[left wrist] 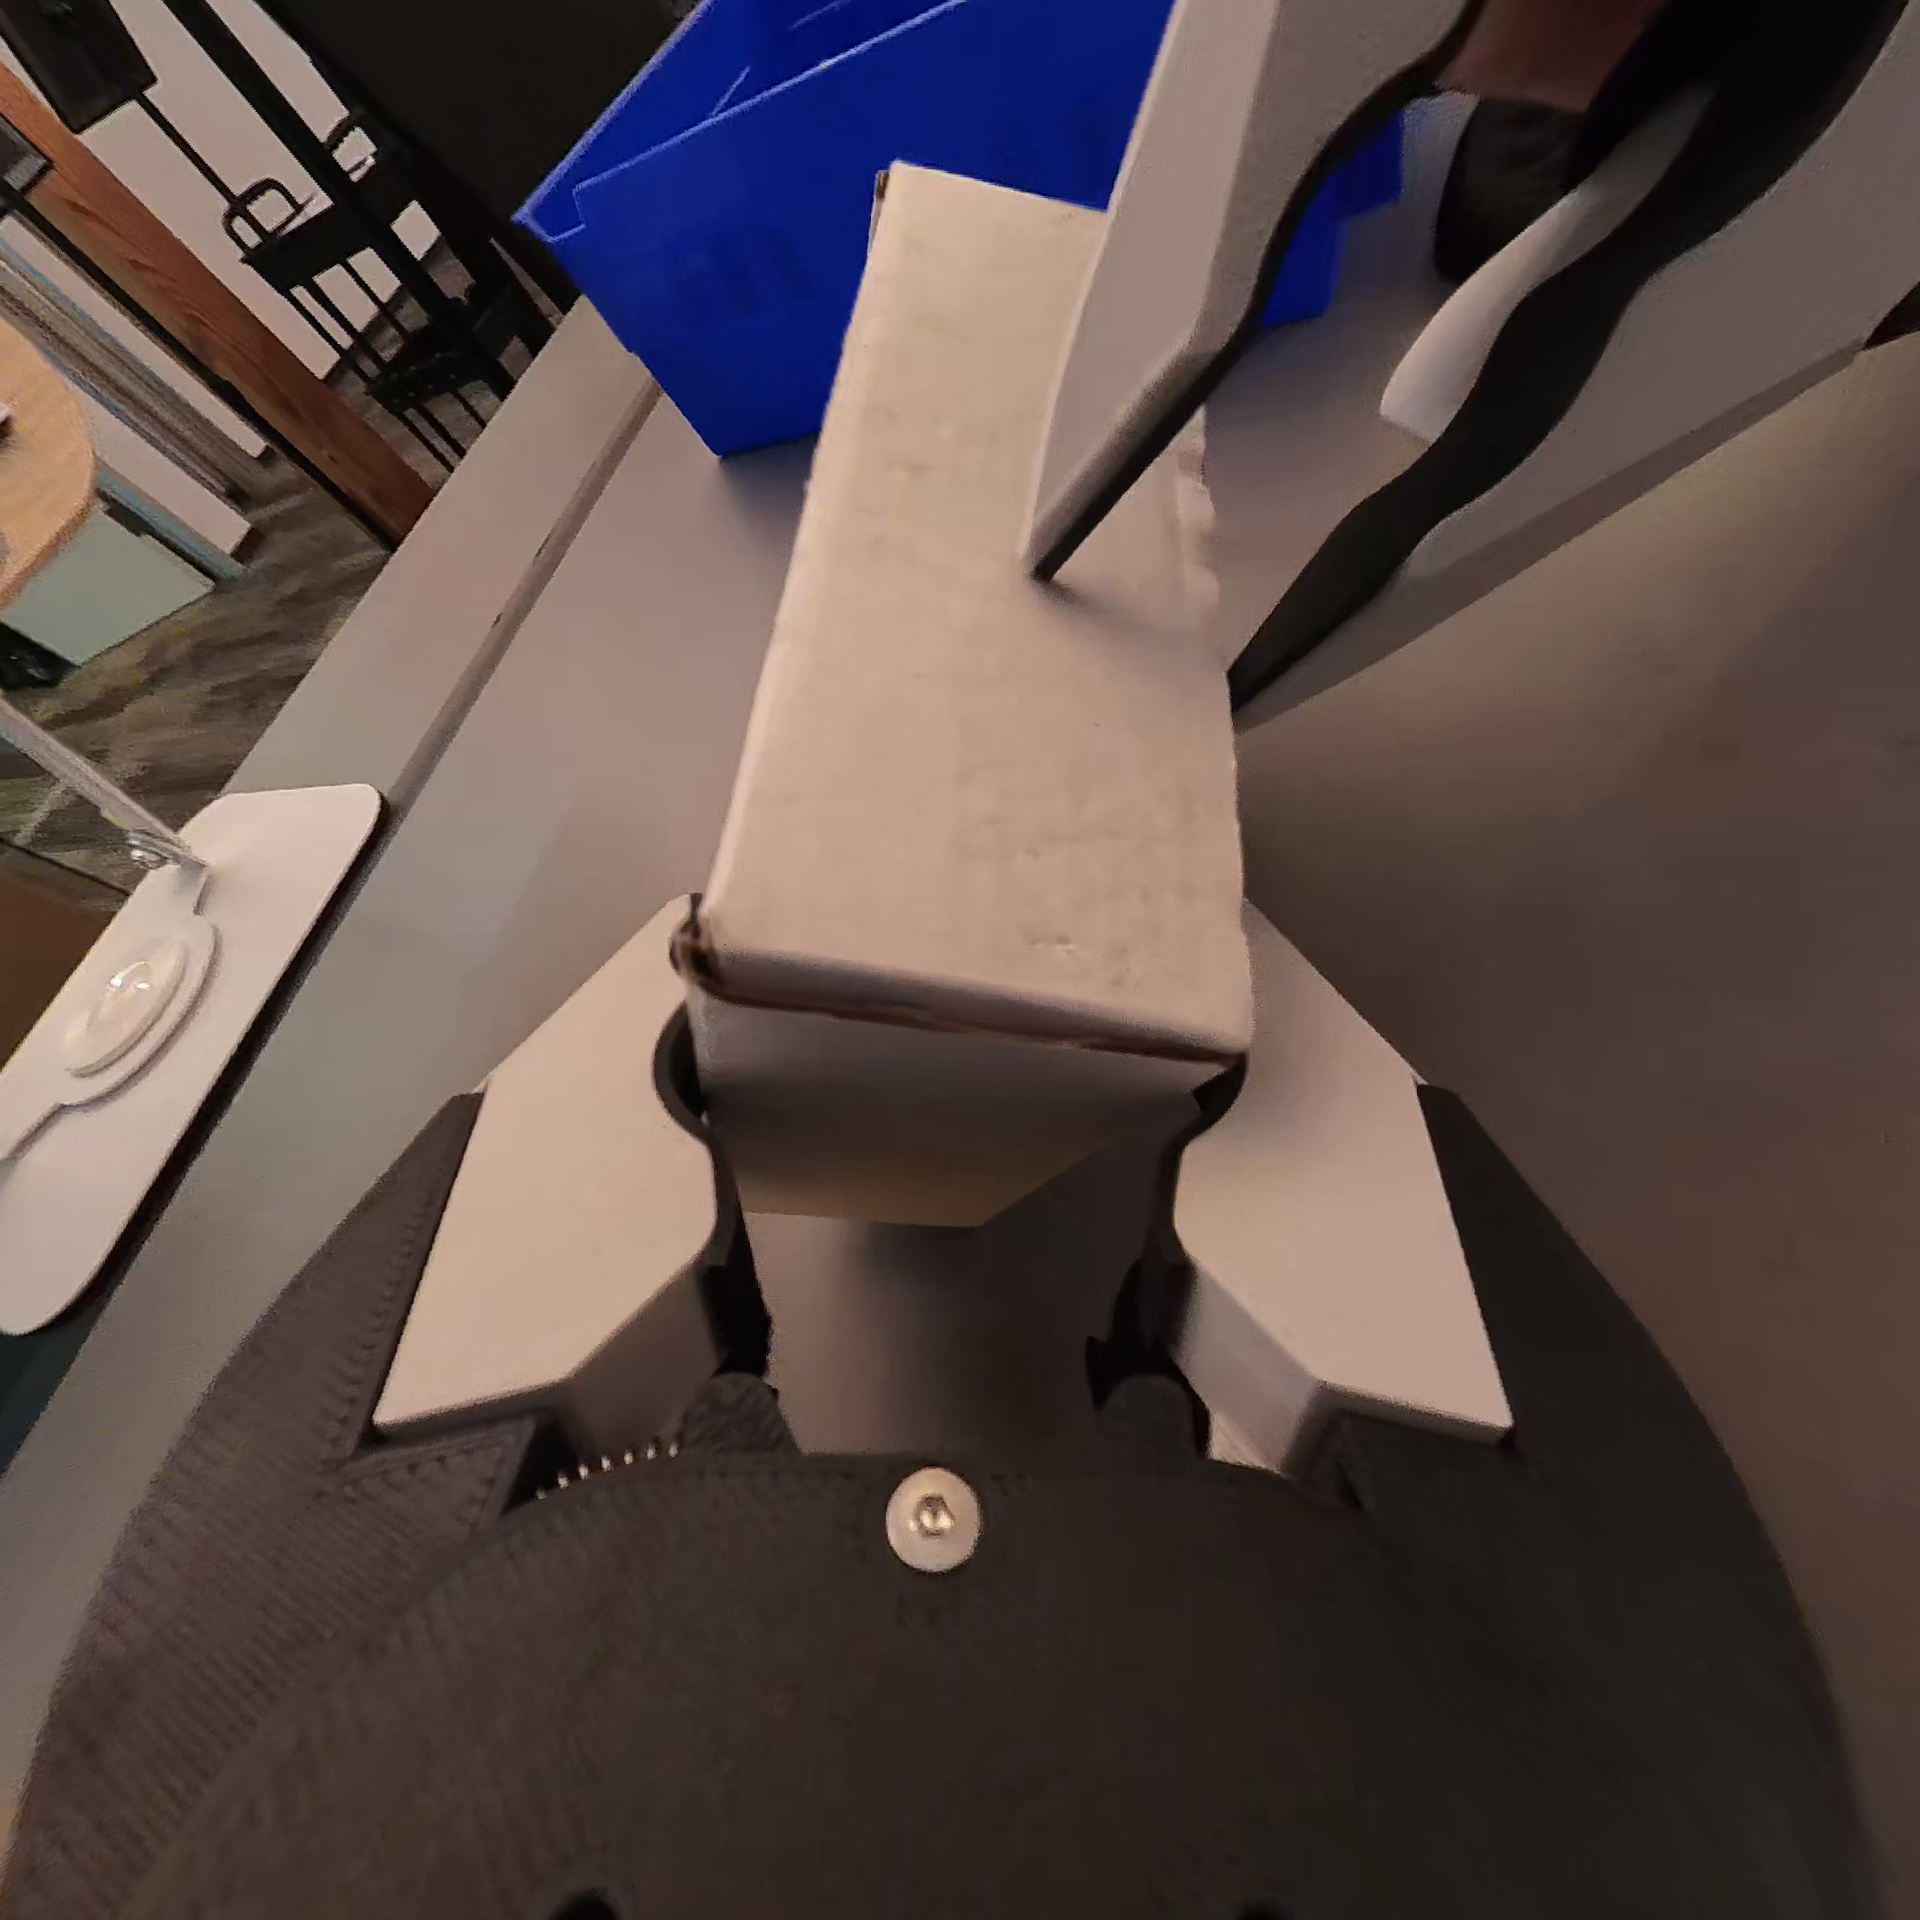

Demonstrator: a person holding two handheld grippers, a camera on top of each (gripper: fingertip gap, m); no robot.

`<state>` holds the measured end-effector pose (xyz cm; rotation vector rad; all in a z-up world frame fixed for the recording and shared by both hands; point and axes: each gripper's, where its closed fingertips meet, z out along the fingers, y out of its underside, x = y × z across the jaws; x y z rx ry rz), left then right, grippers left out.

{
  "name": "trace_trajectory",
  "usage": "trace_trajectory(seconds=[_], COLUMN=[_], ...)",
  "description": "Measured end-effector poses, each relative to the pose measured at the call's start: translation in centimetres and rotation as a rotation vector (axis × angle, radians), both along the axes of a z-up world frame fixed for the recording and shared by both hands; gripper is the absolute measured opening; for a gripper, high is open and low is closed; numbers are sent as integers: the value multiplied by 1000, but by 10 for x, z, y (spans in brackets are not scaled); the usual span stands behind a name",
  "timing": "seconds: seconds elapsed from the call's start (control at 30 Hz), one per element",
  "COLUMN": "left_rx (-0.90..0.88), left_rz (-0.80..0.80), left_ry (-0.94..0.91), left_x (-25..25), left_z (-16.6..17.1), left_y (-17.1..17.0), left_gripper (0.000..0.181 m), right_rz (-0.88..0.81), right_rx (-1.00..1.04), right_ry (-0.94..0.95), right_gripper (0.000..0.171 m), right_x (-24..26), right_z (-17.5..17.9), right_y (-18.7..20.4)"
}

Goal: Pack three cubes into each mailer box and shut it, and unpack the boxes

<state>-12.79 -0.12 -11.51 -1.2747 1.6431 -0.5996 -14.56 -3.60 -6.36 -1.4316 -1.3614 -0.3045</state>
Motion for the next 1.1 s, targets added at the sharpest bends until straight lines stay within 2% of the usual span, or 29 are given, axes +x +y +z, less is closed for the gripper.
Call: trace_trajectory(seconds=[0.13, 0.43, 0.6, 0.73, 0.8, 0.83, 0.9, 0.97, 1.03, 1.07, 1.1], left_rx=[31, 90, 103, 109, 183, 244, 242, 205, 257, 294, 312], left_rz=[18, 28, 41, 55, 35, 33, 44, 46, 14, 8, 8], left_ry=[12, 45, 59, 60, 75, 82, 82, 79, 85, 89, 93], left_x=[1, -1, -2, -3, -1, 0, 0, -1, 0, -1, -1], left_z=[0, -2, -3, -2, -4, -5, -5, -5, -6, -6, -7], left_y=[3, 4, 6, 8, 5, 3, 3, 5, 1, 0, -1], left_gripper=[77, 74, 73, 73, 73, 73, 74, 74, 74, 74, 74], right_rz=[19, 31, 37, 18, 3, 1, 39, 31, -25, -31, -31], right_rx=[1, 60, 227, 296, 392, 364, 256, 159, 137, 112, 81], right_ry=[21, -21, -135, -49, 47, 77, 111, 81, 1, -43, -87], right_gripper=[15, 9, 1, 0, 0, 0, 5, 33, 33, 29, 15], right_x=[-3, -8, -11, -11, -7, -6, -6, 1, 14, 17, 18], right_z=[2, 1, 3, 25, 55, 60, 57, 46, 39, 34, 28], right_y=[-4, -7, -9, -11, -14, -14, -15, -13, -7, -5, -5])
